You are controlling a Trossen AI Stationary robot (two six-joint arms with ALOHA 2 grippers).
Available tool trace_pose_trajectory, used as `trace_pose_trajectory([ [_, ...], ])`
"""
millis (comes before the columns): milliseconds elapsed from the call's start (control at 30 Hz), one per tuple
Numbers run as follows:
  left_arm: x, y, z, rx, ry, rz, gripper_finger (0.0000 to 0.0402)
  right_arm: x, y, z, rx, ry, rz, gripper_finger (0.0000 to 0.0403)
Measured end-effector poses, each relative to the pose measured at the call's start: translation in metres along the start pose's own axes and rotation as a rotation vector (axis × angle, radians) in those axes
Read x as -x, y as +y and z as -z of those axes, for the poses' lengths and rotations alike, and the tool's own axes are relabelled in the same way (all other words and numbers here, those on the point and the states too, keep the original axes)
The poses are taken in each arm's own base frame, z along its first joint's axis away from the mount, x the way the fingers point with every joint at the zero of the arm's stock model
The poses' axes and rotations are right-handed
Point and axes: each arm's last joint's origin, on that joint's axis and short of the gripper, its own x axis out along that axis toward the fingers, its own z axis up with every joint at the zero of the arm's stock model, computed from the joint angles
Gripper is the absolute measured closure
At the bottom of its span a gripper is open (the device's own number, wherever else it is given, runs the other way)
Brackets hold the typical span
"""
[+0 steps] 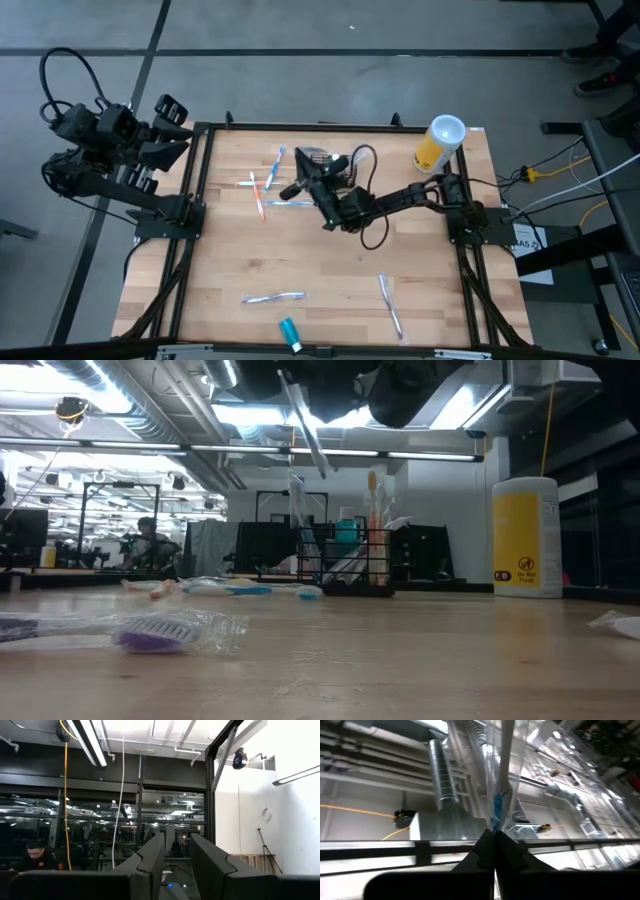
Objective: Pick & Place toothbrushing station
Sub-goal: Put the blue toothbrush into the black mesh organizer
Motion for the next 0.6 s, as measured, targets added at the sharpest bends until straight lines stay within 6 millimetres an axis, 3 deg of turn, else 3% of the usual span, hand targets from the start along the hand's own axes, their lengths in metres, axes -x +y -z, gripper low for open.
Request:
trace_pose_trajectory([
  [233, 0.000, 0.001, 0.000, -0.004, 0.003, -0.021, 0.0313, 0.004, -0.014, -0.003, -0.052, -0.028, 0.104, 0.0403],
  [600, 0.000, 0.001, 0.003, 0.016, 0.026, -0.030, 0.0313, 0.011, -0.039, -0.028, -0.107, -0.079, 0.133, 0.0403],
])
